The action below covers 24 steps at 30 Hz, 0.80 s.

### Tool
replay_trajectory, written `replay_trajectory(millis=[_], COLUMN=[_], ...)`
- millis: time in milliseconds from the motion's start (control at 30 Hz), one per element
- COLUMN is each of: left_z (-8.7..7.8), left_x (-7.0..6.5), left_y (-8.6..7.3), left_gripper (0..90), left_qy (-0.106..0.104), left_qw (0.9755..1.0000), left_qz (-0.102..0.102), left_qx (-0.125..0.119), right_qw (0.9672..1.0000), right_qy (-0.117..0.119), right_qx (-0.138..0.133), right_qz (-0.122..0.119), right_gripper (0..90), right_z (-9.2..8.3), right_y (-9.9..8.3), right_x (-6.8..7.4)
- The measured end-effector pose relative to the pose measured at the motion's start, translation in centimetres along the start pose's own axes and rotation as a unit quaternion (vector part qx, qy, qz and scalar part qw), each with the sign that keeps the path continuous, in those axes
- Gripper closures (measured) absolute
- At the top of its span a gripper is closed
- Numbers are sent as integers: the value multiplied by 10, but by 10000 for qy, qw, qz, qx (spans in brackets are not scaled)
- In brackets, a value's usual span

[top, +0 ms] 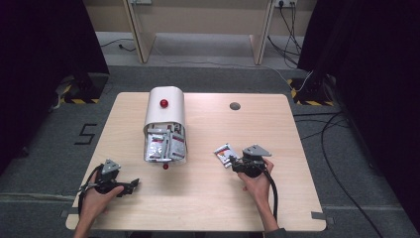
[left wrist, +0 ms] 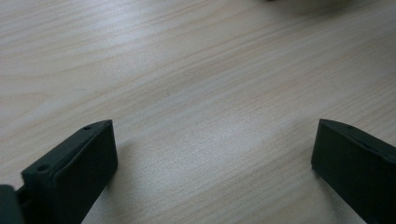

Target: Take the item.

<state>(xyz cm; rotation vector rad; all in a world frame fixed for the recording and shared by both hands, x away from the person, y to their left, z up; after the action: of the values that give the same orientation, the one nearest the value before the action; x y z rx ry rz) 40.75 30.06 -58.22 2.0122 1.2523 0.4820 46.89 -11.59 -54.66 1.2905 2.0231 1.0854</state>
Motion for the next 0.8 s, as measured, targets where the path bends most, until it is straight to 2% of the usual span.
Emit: replay_trajectory(millis=[267,467,800], left_z=[0,0,0], left_x=[0,0,0], left_y=[0,0,0], left_gripper=[0,0,0], left_qy=[0,0,1], left_qw=[10000,10000,10000], left_qz=[-2,-1,-1], left_qx=[0,-2,-1], right_qw=[10000,10000,9999], right_qy=[57,51,89], right_qx=[27,17,-52], right_qz=[13,36,17], right_gripper=[352,299,276], right_z=[-3,-11,-23], right_y=[1,4,6], right_x=[1,0,3])
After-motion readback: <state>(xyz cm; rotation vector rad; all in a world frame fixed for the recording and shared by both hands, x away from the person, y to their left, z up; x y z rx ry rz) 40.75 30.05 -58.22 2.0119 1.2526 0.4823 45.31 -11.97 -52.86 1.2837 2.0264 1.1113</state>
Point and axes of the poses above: each handheld gripper's, and its own axes: z roughly forward along the jaws, y roughly out of its top, x roughly to its left, the point moved 8 cm from there along z, roughly forward along the jaws, and after that the axes turned 3 degrees about -y, right-handed, at the moved point
